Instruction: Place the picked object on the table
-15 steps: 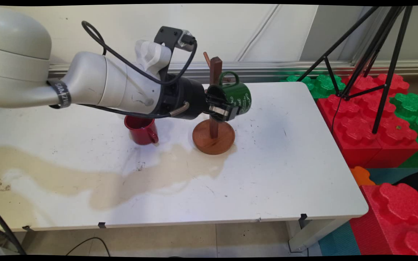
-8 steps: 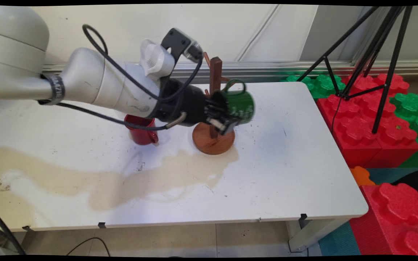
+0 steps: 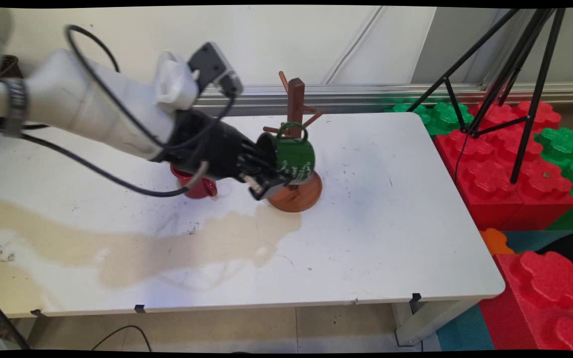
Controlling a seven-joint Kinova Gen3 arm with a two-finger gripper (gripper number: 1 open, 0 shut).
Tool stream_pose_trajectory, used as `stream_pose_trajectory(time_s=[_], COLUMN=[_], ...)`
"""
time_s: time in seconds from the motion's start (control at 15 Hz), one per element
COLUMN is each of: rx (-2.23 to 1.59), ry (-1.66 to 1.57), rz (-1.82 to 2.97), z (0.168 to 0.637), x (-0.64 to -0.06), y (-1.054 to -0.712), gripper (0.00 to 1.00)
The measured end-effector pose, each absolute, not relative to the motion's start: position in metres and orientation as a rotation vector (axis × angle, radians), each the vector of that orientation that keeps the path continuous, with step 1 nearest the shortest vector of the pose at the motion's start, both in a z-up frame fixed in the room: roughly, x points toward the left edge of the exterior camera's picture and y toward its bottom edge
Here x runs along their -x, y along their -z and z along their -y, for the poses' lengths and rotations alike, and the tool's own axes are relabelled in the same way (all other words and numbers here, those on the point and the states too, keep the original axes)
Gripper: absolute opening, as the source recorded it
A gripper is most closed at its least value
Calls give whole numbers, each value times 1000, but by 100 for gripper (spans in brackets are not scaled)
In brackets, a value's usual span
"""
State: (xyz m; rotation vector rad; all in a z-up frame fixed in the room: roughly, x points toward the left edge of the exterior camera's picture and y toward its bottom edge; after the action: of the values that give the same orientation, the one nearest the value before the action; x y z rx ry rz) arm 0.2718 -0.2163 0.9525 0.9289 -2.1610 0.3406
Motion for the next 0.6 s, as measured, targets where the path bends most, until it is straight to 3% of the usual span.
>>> stream_pose_trajectory(time_s=[0.6], rx=[-762], ry=[-400], rz=[2319], z=[189], x=[-318], y=[-996], gripper=[0])
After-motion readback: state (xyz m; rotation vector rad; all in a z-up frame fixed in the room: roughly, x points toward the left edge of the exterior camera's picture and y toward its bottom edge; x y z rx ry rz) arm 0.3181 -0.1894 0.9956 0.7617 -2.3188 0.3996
